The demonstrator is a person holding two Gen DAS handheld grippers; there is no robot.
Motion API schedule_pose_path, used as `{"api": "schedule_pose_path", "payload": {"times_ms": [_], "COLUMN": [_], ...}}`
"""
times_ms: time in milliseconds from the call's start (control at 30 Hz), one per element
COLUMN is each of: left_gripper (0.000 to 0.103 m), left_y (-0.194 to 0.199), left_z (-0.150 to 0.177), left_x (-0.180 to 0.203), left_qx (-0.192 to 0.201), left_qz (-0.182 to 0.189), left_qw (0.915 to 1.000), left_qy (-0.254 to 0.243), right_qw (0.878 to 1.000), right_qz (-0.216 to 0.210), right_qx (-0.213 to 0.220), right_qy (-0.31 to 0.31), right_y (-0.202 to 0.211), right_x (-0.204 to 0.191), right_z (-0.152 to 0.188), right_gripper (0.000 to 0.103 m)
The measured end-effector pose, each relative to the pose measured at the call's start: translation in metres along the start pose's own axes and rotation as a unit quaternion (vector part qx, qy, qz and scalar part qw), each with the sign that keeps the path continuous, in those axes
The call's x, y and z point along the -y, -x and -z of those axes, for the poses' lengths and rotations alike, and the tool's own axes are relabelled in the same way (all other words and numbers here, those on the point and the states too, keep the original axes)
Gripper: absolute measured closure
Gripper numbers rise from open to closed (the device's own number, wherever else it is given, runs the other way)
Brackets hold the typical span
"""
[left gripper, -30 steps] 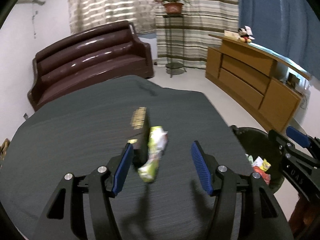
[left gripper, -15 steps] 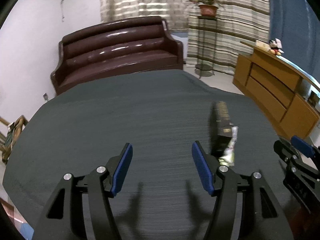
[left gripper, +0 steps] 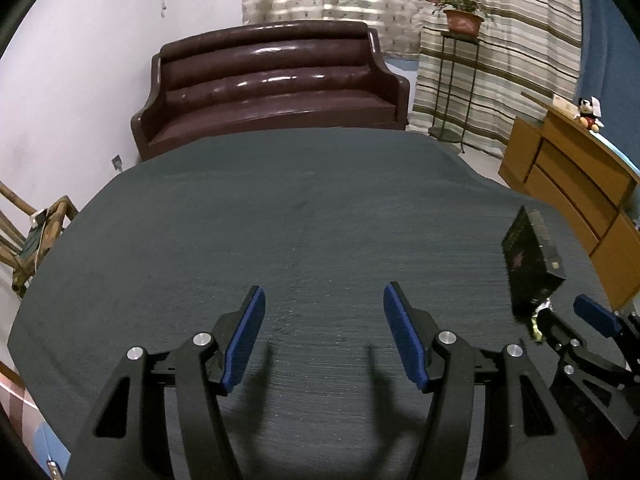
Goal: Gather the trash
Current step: 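Move both open tools back over the box and wrapper on the table, then grasp the white-green wrapper with the right tool and lift it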
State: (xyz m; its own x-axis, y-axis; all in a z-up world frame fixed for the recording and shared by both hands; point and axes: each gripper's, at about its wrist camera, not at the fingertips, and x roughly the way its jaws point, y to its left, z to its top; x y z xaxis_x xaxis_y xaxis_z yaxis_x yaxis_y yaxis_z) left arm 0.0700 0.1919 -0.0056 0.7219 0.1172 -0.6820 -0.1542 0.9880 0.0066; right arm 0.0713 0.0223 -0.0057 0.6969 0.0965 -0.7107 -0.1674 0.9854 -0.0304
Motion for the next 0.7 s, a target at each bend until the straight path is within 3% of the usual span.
{"api": "schedule_pose_path", "payload": {"times_ms": [433,700], "left_gripper": [0.042,0.042], "left_y": [-0.008,-0.009], "left_z": [0.002,0.002], "left_x": [-0.006,-0.007], "left_qx": [-0.012,-0.011], "left_qz": [0.018,0.019], "left_qw": [0.9998,0.9998], "left_qy": [0.002,0.002], "right_qw": [0.998,0.999], "right_qz": [0.046,0.037], "right_qx": [-0.031,-0.023], "right_qy": [-0.031,-0.031], "right_y": [-0.014,-0.017], "right_x": [0.035,0.044], "right_z": [-0.003,-0.011], "right_gripper": [0.050,0.050]}}
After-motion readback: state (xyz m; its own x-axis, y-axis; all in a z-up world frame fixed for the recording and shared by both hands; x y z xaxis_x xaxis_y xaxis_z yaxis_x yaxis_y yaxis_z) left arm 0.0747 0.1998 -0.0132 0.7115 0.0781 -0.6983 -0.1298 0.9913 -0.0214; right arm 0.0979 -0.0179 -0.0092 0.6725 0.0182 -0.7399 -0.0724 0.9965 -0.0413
